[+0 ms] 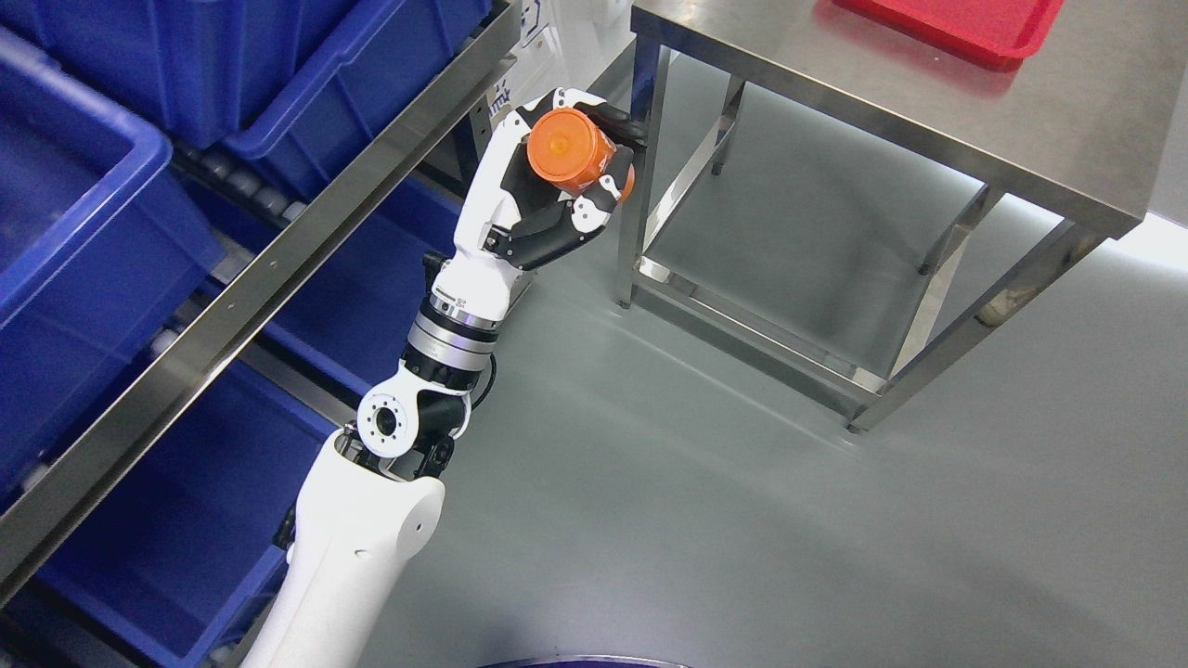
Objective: Grab orange capacitor from left shelf to right desk
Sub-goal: 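Hold the orange cylinder in the left hand while turning toward the steel table, then lower the orange cylinder onto the red tray with the left hand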
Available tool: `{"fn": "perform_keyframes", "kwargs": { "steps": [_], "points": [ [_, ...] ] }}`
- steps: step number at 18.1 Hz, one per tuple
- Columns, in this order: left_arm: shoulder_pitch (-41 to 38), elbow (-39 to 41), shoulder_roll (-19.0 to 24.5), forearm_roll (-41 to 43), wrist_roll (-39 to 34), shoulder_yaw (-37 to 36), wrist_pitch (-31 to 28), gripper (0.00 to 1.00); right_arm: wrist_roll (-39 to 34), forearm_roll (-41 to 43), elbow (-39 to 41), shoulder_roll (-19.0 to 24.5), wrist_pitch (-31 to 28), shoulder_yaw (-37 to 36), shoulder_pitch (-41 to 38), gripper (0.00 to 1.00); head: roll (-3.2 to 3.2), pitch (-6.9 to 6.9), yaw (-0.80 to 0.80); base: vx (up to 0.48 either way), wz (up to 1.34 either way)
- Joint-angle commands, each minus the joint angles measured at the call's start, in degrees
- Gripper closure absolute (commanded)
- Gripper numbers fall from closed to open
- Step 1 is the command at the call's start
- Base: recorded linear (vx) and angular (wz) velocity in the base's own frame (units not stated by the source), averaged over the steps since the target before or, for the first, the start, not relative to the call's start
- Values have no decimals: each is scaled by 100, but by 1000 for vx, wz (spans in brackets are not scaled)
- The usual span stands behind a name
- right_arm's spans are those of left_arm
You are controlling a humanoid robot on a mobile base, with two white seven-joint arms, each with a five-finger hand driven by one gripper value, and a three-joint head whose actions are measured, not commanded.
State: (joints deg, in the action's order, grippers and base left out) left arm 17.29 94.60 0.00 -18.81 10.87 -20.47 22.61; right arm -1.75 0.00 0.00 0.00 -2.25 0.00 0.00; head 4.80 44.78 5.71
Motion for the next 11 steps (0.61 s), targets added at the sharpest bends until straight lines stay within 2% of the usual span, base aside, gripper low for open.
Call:
{"fn": "perform_keyframes", "kwargs": {
  "steps": [1, 3, 7, 11],
  "points": [
    [29, 6, 100, 0, 12, -149, -11, 95, -1, 0, 132, -100, -4, -70, -194, 0, 0, 0, 0, 267, -293],
    [81, 6, 100, 9, 3, -412, -185, 95, -1, 0, 132, -100, -4, -70, -194, 0, 0, 0, 0, 254, -300],
    [721, -73, 100, 44, -67, -887, -704, 93, -1, 0, 132, -100, -4, -62, -194, 0, 0, 0, 0, 268, -273],
    [1311, -581, 100, 220, -76, -941, -1328, 93, -1, 0, 132, -100, -4, -70, -194, 0, 0, 0, 0, 238, -280]
  ]
}}
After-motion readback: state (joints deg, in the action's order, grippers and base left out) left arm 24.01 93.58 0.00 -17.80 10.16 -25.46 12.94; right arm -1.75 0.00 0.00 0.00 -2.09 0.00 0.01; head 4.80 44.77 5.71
